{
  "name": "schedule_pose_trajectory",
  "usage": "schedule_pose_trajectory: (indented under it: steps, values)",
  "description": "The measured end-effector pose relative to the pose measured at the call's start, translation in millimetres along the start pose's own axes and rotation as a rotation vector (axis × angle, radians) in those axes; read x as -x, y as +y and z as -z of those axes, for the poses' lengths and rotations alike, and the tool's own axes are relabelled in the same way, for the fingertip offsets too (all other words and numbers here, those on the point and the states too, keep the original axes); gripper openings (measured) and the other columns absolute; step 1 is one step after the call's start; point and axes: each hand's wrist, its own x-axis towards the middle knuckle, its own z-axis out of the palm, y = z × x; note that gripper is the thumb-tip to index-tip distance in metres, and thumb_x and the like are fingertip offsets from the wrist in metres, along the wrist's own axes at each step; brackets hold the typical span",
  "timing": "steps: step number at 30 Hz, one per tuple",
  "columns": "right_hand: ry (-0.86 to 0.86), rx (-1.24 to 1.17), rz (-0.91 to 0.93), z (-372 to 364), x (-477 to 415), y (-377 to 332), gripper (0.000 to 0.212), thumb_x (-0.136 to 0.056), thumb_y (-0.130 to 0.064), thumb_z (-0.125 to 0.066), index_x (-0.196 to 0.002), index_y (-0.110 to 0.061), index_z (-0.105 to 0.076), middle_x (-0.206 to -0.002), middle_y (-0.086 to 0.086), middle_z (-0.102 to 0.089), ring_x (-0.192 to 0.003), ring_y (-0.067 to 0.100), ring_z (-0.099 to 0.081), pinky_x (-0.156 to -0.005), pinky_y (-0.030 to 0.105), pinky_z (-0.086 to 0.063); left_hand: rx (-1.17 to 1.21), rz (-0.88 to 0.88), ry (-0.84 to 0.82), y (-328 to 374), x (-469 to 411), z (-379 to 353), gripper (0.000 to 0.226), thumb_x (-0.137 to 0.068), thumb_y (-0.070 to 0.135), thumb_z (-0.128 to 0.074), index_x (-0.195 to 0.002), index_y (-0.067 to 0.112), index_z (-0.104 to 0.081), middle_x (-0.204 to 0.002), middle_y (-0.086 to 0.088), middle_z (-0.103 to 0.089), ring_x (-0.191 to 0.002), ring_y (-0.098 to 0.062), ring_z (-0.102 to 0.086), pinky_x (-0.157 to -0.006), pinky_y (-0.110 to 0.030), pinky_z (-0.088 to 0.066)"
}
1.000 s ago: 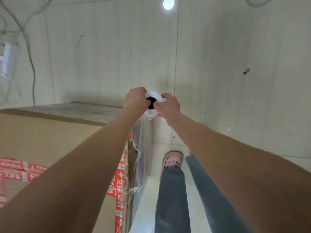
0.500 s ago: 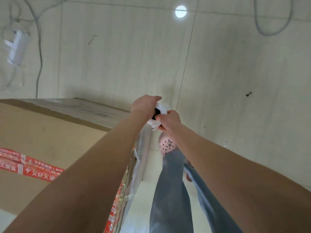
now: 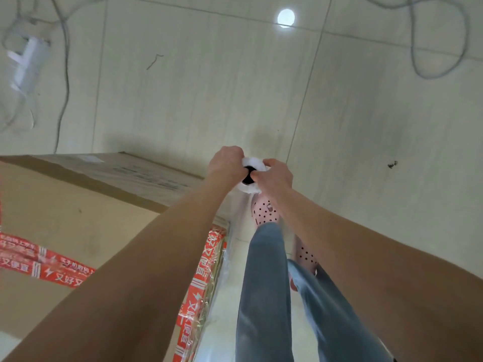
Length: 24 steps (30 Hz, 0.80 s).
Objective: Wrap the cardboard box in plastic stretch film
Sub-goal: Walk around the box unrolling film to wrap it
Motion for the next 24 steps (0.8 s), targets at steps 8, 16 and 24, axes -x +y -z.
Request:
schedule_pose_trajectory:
  steps: [8, 16, 24]
  values:
    - [-0.036, -0.163, -0.061, -23, 2, -17, 0.065, -0.082, -0.025, -0.065, -0.139, -0.018, -0.036, -0.115, 0.002, -0.054, -0.088, 0.018, -0.059, -0.071, 0.025, -0.050, 0.367, 0.180, 0.032, -31, -11, 5, 0.016, -0.079, 0.018, -0.061, -0.085, 0.003, -0.058, -0.083, -0.012, -0.067, -0.060, -0.026, -0.066, -0.051, -0.029, -0.054]
    - [-0.023, 0.036, 0.045, -39, -9, -53, 0.054, -0.078, -0.020, -0.063, -0.130, -0.022, -0.049, -0.099, -0.004, -0.051, -0.089, 0.020, -0.062, -0.082, 0.036, -0.055, 0.586, 0.270, 0.013, -56, -19, 18, 0.025, -0.079, 0.021, -0.063, -0.090, -0.002, -0.063, -0.064, -0.009, -0.065, -0.033, -0.010, -0.058, -0.036, -0.018, -0.048]
    - [-0.005, 0.036, 0.057, -62, -12, -74, 0.062, -0.080, -0.019, -0.062, -0.137, -0.026, -0.038, -0.106, -0.003, -0.050, -0.068, 0.006, -0.048, -0.053, 0.019, -0.038, 0.749, 0.349, -0.006, -76, -29, 32, 0.032, -0.078, 0.026, -0.070, -0.089, -0.003, -0.063, -0.070, -0.012, -0.070, -0.056, -0.020, -0.070, -0.061, -0.030, -0.060]
